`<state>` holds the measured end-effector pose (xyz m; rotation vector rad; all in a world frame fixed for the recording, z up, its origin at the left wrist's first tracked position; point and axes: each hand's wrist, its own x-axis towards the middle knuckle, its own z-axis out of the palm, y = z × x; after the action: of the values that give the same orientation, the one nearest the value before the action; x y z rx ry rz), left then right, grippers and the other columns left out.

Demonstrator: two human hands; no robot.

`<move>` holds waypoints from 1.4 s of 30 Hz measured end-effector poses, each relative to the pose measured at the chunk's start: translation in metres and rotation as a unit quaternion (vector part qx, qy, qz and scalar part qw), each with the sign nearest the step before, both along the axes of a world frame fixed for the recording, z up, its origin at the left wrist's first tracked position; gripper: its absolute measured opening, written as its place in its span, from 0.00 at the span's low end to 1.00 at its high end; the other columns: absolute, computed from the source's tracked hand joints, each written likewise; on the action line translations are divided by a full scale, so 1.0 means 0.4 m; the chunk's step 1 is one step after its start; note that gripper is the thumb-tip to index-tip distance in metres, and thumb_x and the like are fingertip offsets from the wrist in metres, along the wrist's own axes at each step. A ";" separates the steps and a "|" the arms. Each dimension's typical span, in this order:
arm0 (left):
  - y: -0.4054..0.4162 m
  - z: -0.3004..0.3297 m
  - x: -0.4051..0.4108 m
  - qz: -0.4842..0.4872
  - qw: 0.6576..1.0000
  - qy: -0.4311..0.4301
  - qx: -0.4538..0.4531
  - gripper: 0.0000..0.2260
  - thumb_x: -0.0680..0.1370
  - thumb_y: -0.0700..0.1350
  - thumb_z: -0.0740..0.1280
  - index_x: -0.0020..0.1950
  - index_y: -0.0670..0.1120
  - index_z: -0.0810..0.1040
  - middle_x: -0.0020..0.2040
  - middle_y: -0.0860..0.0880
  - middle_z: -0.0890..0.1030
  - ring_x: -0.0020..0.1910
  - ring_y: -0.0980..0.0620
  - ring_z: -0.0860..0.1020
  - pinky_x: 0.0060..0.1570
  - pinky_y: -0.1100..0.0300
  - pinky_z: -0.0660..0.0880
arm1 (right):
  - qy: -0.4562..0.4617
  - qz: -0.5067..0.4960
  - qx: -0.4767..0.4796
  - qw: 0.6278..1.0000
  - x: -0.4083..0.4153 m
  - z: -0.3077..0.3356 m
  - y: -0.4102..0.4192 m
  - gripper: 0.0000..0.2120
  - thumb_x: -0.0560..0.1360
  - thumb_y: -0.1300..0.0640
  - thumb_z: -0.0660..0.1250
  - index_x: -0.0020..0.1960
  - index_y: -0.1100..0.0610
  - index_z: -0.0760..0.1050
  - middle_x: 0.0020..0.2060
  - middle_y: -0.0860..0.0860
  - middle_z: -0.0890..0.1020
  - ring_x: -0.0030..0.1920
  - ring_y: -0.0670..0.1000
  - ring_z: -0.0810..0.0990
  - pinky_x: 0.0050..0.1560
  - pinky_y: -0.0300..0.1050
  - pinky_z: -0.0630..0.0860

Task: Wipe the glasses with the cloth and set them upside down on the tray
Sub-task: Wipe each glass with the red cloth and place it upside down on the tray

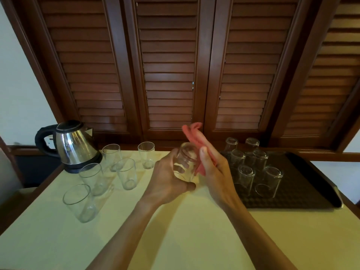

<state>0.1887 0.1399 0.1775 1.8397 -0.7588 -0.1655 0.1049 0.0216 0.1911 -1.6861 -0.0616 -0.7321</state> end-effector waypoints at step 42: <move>0.081 0.060 -0.098 0.002 0.955 0.195 -0.223 0.25 0.78 0.66 0.62 0.64 0.50 0.82 0.58 0.46 0.87 0.61 0.45 0.83 0.54 0.51 0.78 | 0.033 0.025 -0.039 0.998 -0.147 -0.080 0.106 0.27 0.80 0.36 0.59 0.78 0.37 0.60 0.69 0.38 0.75 0.59 0.56 0.82 0.56 0.65 0.81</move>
<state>0.1497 0.1725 0.2016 1.3227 -0.4651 -0.3174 0.0460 0.0638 0.1590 -1.7759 -0.0880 -0.6429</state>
